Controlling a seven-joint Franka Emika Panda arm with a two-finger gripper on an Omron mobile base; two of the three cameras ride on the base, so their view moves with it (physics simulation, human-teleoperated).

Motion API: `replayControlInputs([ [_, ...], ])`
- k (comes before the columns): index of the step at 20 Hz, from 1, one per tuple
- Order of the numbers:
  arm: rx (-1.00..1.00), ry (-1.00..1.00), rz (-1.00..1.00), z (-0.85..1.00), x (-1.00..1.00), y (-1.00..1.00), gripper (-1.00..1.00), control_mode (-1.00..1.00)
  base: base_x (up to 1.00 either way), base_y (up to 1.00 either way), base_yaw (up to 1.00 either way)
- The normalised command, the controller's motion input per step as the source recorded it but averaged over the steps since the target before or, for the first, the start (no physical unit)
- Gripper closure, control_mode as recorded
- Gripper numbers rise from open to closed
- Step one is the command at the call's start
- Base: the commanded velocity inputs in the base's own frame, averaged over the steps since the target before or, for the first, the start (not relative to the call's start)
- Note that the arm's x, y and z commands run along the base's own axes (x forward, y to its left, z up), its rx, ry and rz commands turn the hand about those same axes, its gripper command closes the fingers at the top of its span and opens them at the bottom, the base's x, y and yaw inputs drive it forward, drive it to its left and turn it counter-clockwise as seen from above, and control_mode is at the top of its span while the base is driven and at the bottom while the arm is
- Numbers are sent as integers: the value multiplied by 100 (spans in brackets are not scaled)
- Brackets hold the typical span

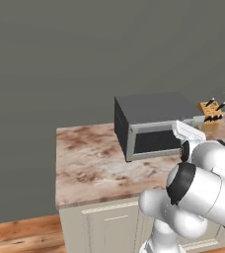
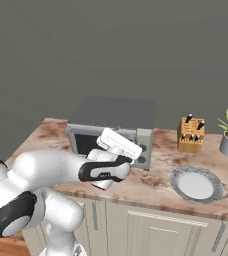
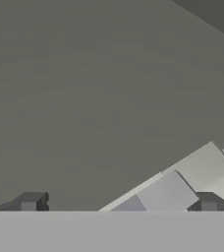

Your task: Pull the toaster oven rack outwards. Pick up the baguette from the plate and place it on the toaster oven rack. Close the toaster oven door fully and set the temperature to the lowest setting.

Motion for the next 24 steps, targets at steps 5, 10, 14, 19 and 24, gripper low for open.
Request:
replayControlInputs([
  [5, -3, 0, -27, 38, 49, 99, -100, -100, 0, 0, 0],
  [10, -4, 0, -27, 32, 51, 100, -100, -100, 0, 0, 0],
  [14, -4, 0, -27, 30, 55, 100, -100, -100, 0, 0, 0],
  [19, -4, 0, -26, 28, 57, 100, -100, -100, 0, 0, 0],
  [24, -1, 0, -22, 34, 23, 82, -100, -100, 0, 0, 0],
])
